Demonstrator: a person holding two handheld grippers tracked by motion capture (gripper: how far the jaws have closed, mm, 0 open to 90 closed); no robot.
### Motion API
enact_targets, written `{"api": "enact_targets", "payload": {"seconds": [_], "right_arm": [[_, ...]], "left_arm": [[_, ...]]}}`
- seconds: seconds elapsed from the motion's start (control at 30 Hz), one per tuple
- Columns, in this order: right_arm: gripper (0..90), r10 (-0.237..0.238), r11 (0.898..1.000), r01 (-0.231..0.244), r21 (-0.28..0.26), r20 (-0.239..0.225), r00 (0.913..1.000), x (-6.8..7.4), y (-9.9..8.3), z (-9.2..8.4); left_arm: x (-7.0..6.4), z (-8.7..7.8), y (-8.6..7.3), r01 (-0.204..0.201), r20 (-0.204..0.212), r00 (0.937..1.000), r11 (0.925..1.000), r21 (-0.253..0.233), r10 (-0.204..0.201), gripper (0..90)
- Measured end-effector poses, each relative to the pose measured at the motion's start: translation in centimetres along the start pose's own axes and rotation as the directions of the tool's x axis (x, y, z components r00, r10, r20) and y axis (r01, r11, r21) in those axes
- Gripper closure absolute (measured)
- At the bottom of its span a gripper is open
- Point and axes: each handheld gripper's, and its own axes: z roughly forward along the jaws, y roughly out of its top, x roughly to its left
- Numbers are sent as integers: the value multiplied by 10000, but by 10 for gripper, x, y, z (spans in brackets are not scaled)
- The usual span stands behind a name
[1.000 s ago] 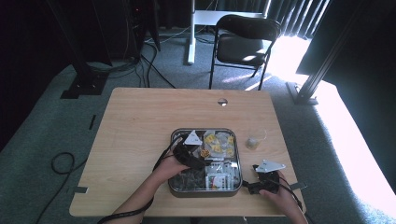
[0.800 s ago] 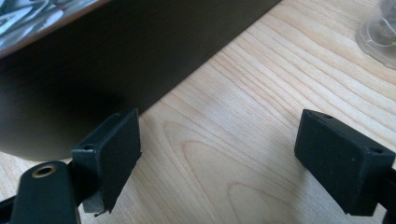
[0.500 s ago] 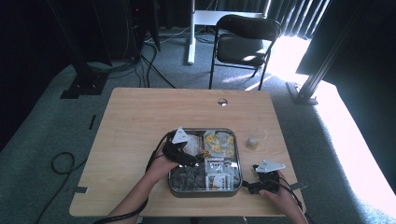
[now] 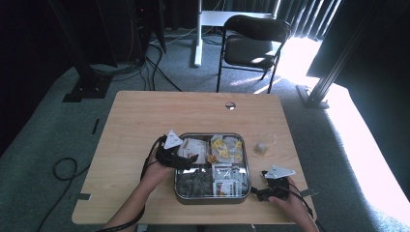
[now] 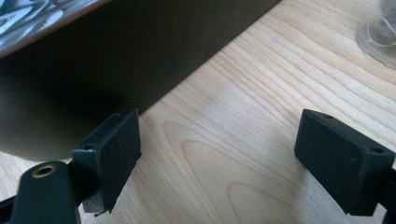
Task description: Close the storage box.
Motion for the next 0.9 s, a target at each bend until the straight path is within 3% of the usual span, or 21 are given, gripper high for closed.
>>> {"api": "enact_targets", "payload": {"seconds": [0.43, 0.9], "right_arm": [[140, 7, 10000, -7, -1, -2, 10000, 0, 0, 0], [140, 3, 10000, -3, 2, 2, 10000, 0, 0, 0]], "left_arm": [[37, -19, -26, 568, -973, 9937, 9983, 102, -556, 11], [64, -43, -60, 1256, -1938, 9738, 9919, 208, -1192, 11]]}}
